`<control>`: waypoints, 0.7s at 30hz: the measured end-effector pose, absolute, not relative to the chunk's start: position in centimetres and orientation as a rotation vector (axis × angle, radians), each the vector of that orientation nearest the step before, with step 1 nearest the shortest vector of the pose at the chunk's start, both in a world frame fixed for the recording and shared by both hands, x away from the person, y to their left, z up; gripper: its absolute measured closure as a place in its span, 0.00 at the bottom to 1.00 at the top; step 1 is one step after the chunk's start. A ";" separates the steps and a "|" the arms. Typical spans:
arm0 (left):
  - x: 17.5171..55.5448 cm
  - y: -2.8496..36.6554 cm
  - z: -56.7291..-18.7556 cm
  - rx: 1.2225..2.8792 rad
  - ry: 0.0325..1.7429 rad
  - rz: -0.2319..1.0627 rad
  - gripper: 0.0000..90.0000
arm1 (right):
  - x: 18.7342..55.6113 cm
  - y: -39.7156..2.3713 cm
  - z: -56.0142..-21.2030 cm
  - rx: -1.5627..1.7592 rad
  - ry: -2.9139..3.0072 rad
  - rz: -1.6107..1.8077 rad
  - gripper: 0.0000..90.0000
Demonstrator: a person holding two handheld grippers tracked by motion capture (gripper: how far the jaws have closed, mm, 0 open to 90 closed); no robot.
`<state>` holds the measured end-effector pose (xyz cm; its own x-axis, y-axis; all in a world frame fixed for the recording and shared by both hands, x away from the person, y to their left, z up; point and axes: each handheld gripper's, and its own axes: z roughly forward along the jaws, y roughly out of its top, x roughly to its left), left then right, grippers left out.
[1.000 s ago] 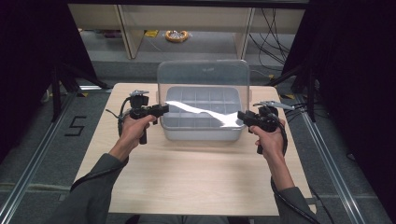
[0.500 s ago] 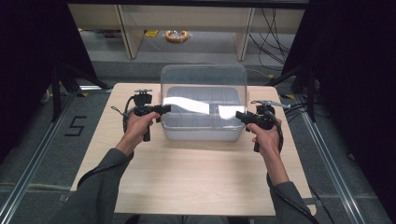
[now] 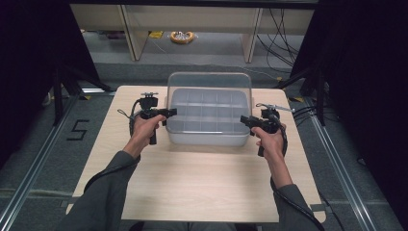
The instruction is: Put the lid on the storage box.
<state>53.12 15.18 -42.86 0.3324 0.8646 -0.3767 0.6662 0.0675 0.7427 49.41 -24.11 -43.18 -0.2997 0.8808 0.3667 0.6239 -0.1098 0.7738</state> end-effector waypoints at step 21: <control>53.7 14.8 -44.5 1.661 1.409 0.297 0.54 | 50.0 -23.6 -44.2 1.764 1.866 1.331 0.55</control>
